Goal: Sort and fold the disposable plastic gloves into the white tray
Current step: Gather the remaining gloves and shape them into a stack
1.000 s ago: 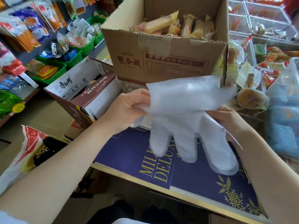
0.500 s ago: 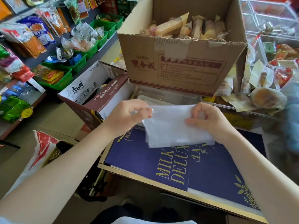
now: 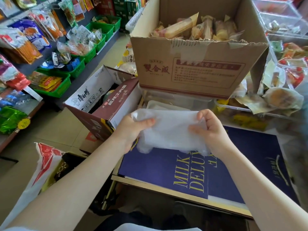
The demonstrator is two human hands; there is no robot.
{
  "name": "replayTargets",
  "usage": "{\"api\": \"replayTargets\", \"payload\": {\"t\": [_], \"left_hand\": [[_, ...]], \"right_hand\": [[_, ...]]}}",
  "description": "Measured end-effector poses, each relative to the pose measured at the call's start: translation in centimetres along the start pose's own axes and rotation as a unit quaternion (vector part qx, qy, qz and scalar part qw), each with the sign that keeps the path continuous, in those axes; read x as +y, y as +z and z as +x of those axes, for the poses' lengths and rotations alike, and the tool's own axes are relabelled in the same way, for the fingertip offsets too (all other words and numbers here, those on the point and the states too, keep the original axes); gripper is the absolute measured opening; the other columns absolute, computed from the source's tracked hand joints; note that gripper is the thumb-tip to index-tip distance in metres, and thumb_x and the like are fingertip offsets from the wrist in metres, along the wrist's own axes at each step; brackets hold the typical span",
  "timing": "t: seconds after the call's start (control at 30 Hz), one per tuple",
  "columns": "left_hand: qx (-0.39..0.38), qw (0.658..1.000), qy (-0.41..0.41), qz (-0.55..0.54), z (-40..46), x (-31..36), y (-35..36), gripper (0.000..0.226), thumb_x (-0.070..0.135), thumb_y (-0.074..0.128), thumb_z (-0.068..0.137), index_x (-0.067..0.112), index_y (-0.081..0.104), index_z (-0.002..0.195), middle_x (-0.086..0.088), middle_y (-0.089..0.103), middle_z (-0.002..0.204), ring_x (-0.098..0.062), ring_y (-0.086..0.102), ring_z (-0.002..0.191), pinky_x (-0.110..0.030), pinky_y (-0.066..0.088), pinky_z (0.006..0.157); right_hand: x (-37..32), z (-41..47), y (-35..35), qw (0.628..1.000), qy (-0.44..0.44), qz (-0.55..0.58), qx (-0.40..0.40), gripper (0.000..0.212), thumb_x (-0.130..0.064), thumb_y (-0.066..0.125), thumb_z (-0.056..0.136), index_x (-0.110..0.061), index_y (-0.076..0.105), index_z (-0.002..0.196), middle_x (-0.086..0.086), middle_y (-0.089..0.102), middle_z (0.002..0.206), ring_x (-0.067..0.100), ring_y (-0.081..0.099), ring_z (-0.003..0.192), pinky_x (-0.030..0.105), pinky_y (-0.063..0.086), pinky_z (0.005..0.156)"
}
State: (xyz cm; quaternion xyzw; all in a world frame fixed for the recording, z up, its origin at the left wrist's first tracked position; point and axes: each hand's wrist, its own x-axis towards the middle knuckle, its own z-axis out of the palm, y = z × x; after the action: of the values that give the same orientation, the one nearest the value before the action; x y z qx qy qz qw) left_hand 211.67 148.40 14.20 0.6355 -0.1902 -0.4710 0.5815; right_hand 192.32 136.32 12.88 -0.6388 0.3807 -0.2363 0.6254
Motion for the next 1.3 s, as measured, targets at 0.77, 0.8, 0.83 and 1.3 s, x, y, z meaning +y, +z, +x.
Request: {"api": "replayTargets", "payload": {"t": [0.77, 0.8, 0.83, 1.3], "left_hand": [[0.126, 0.858, 0.368, 0.336, 0.8, -4.0, -3.6, 0.080, 0.038, 0.066, 0.077, 0.019, 0.022, 0.141, -0.008, 0.023, 0.147, -0.024, 0.025, 0.137, -0.034, 0.023, 0.113], [0.101, 0.942, 0.237, 0.216, 0.7, -4.3, -3.2, 0.095, 0.046, 0.071, 0.069, 0.020, 0.019, 0.143, -0.004, 0.026, 0.148, -0.021, 0.029, 0.136, -0.036, 0.029, 0.112], [0.056, 0.990, 0.105, 0.073, 0.5, -4.2, -2.9, 0.102, 0.051, 0.076, 0.062, 0.020, 0.021, 0.143, -0.004, 0.034, 0.147, -0.020, 0.037, 0.133, -0.038, 0.035, 0.108], [0.049, 0.988, -0.069, -0.132, 1.9, -4.2, -3.3, 0.012, 0.025, 0.064, 0.086, 0.019, 0.067, 0.096, -0.006, 0.071, 0.098, -0.023, 0.066, 0.090, -0.034, 0.053, 0.067]], "right_hand": [[-1.7, 2.3, 8.4, 0.984, 0.037, -0.164, 0.049, 0.029, -0.020, 0.060, 0.089, 0.003, 0.055, 0.072, 0.010, 0.046, 0.065, 0.017, 0.039, 0.059, 0.028, 0.029, 0.056], [-1.8, 2.1, 8.6, 0.990, 0.042, -0.120, 0.064, 0.027, -0.020, 0.060, 0.089, 0.001, 0.058, 0.073, 0.008, 0.050, 0.066, 0.017, 0.043, 0.059, 0.027, 0.033, 0.056], [-2.0, 1.8, 8.8, 0.993, 0.047, -0.079, 0.073, 0.023, -0.020, 0.060, 0.090, -0.003, 0.060, 0.074, 0.006, 0.055, 0.066, 0.016, 0.047, 0.059, 0.025, 0.037, 0.055], [-0.4, 0.7, 8.9, 0.993, 0.012, 0.045, 0.106, 0.020, -0.002, 0.047, 0.094, -0.021, 0.045, 0.090, 0.011, 0.064, 0.079, 0.018, 0.059, 0.065, 0.029, 0.048, 0.059]]}}
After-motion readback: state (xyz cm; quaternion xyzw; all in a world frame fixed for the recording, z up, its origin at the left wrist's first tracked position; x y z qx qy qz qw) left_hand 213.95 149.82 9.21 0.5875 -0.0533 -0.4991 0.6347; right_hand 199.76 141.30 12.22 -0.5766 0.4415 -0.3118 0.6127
